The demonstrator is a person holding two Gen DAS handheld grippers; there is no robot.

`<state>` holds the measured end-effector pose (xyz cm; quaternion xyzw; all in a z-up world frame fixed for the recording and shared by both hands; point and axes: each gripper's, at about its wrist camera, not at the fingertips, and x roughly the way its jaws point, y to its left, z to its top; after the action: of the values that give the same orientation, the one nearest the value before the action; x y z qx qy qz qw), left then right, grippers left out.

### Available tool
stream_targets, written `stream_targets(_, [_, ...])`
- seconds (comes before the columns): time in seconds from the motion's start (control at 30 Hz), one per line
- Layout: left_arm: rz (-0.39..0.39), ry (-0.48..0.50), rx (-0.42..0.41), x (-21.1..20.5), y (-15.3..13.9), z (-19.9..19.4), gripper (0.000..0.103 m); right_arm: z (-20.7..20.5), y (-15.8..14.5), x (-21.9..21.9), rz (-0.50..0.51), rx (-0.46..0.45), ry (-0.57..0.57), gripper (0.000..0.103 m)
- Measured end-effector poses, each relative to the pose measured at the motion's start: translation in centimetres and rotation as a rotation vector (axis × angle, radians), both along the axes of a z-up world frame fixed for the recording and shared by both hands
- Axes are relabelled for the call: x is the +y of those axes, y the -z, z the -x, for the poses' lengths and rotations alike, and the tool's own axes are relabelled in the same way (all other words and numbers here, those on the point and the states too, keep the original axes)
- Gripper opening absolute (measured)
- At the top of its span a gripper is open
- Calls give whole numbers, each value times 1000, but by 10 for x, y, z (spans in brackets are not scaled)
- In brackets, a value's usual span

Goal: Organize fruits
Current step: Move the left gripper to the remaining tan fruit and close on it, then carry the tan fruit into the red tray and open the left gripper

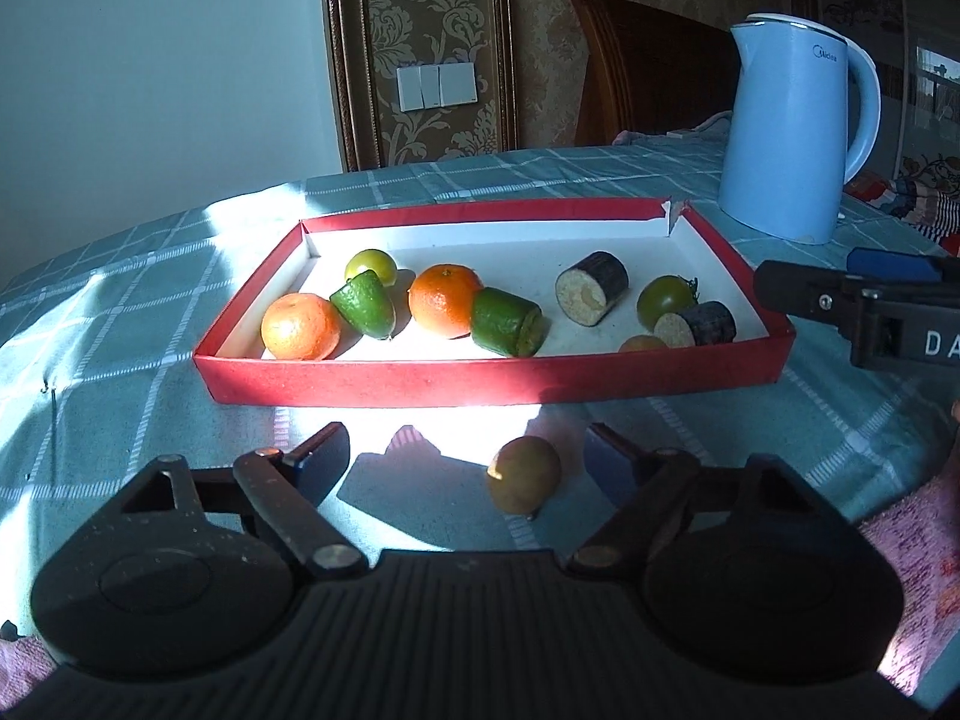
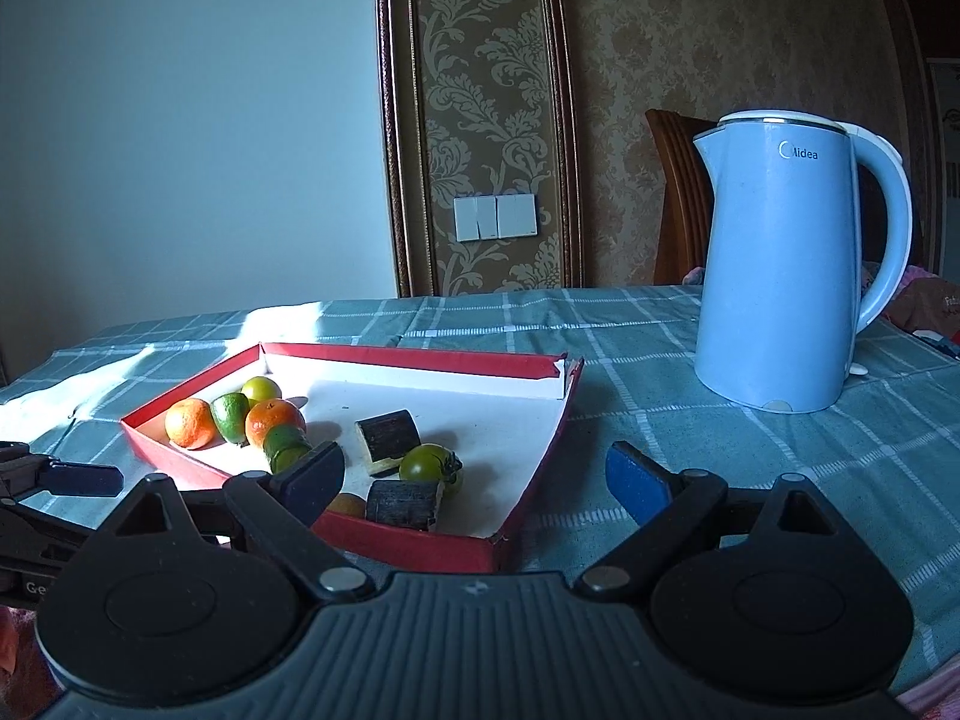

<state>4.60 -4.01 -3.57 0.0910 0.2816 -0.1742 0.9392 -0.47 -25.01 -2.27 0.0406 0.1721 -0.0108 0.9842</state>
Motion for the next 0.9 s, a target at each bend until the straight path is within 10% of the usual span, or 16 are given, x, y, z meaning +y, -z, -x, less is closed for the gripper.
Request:
stream_targets(0.27, [-29, 60, 38, -12, 9, -1, 25, 1, 0, 1, -6, -4, -7, 95])
stream_targets(0.9, [42, 13, -8, 8, -11, -3, 24, -6, 7, 6, 17, 61, -20, 95])
